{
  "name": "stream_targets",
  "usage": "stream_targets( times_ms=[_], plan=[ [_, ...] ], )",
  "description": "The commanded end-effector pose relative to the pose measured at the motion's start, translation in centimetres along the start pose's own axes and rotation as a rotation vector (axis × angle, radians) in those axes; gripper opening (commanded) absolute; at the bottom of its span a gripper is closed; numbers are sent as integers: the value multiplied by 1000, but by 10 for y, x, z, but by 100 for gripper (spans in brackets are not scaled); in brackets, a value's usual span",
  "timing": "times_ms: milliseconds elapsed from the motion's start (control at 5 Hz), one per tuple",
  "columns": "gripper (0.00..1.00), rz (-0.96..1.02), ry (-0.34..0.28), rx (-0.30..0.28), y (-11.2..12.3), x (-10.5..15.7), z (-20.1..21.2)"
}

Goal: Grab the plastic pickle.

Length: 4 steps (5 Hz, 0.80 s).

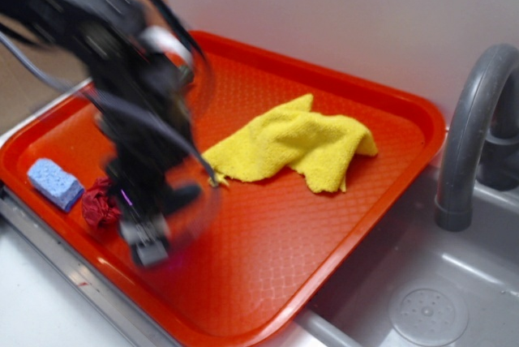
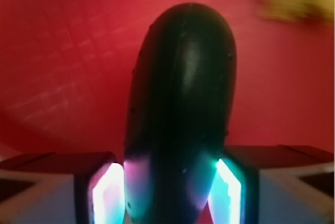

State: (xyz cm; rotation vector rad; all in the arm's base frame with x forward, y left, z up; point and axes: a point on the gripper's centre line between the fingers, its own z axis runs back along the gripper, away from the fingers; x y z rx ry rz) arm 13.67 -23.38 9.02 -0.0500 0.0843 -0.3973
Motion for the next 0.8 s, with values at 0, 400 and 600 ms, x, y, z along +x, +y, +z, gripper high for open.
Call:
stream_targets(
  times_ms=[0,400,600],
  plan=[
    [0,274,-292,-143,88,-32,82],
    [0,345,-508,-86,108,-58,134],
    [0,288,-477,-59,107,-50,116]
  ],
)
